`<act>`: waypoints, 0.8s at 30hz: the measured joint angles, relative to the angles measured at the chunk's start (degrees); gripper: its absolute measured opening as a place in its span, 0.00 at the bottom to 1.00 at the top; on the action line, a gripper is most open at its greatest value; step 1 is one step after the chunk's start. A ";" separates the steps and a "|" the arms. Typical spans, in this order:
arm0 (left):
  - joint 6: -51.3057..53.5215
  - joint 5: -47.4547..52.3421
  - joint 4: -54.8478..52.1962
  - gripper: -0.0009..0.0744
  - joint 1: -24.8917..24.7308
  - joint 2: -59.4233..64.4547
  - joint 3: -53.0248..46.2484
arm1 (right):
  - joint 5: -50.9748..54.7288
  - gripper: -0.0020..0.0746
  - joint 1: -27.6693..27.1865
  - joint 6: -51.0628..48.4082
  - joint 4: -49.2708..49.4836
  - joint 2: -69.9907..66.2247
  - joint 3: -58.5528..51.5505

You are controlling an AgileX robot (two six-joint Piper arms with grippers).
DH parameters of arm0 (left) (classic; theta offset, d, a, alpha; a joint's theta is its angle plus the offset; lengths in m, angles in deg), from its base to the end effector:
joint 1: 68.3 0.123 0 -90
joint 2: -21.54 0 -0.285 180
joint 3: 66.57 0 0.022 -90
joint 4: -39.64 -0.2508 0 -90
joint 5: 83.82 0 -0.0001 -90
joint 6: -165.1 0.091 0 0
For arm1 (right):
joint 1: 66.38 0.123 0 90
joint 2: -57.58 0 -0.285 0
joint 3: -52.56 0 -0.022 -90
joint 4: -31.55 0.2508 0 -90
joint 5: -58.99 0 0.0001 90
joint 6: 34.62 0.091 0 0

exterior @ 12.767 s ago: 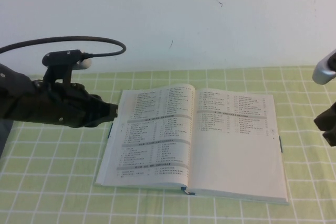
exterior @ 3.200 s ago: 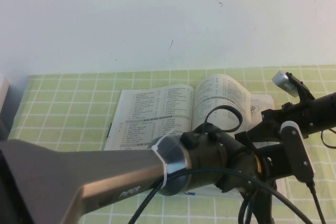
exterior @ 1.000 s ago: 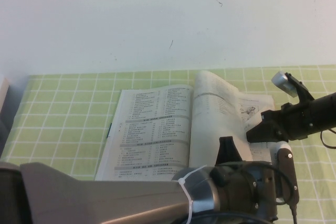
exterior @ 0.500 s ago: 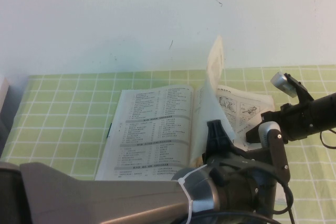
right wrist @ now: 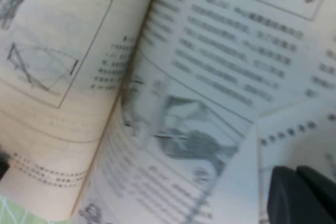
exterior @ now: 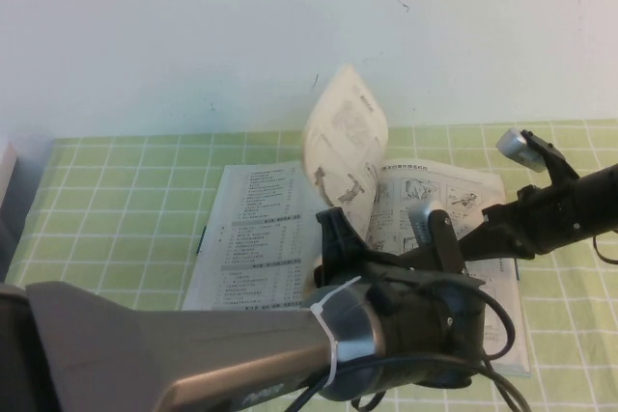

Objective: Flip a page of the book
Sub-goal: Open the closed book

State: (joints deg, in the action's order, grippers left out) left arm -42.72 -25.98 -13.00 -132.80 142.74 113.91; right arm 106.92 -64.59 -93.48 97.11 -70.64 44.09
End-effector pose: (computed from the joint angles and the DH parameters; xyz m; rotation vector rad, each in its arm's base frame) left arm 0.2241 -0.3276 0.1927 1.3443 2.0852 0.6805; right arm 0.3837 0.0736 0.1160 -0.2787 2.6251 1.0203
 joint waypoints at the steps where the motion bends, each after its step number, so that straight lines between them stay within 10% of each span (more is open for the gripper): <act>1: -0.10 0.50 0.43 0.01 0.34 0.00 0.00 | 0.00 0.02 0.03 0.00 -0.63 0.27 0.25; 24: 7.86 -9.00 25.41 0.01 13.73 -0.29 0.00 | 2.78 0.02 0.03 16.82 -33.46 9.74 4.99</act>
State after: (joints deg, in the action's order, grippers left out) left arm -34.86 -34.98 12.41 -119.07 142.45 113.91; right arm 109.70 -64.56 -76.67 63.65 -60.90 49.08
